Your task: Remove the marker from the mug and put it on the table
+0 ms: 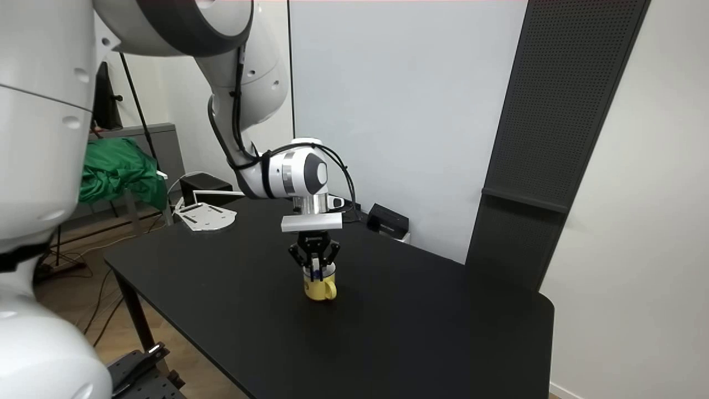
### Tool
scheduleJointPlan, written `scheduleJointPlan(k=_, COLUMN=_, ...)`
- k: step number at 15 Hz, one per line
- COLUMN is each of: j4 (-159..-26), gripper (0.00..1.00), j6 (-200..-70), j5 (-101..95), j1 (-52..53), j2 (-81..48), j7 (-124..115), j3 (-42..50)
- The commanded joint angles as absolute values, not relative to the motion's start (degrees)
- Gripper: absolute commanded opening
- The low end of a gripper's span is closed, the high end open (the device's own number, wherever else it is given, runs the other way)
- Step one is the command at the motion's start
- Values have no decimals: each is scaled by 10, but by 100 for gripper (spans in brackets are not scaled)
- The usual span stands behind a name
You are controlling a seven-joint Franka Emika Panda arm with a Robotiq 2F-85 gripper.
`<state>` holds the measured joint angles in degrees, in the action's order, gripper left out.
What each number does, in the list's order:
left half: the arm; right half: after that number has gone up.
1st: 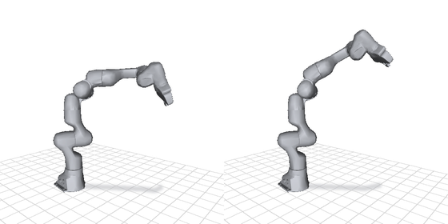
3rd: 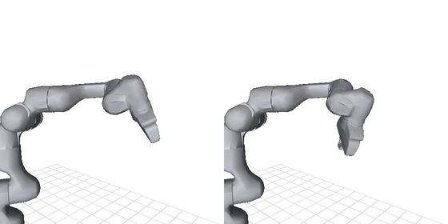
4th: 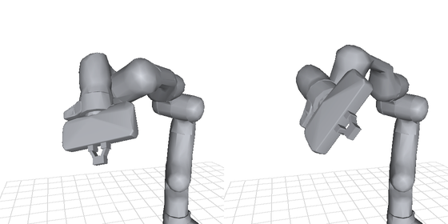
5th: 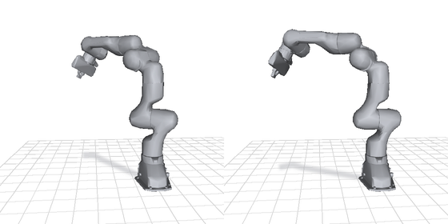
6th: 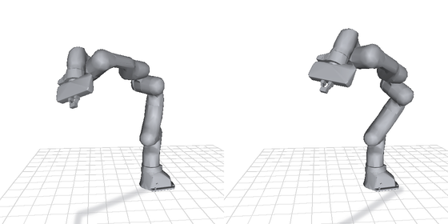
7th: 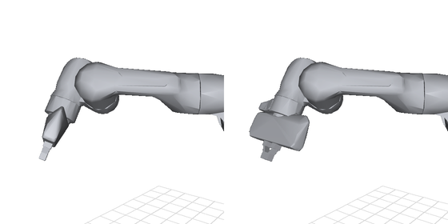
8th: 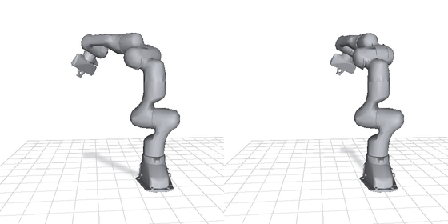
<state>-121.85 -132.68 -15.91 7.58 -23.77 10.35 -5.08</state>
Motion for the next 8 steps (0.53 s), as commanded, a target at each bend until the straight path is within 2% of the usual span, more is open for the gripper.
scheduleJointPlan(k=1, j4=-1201, gripper=5, j6=-1312, j5=-168, j1=79, j2=-243, j7=104, j3=-50)
scheduleJointPlan(k=8, j4=-1241, gripper=5, j6=-1345, j5=-205, j1=94, j2=-179, j7=94, j3=-52)
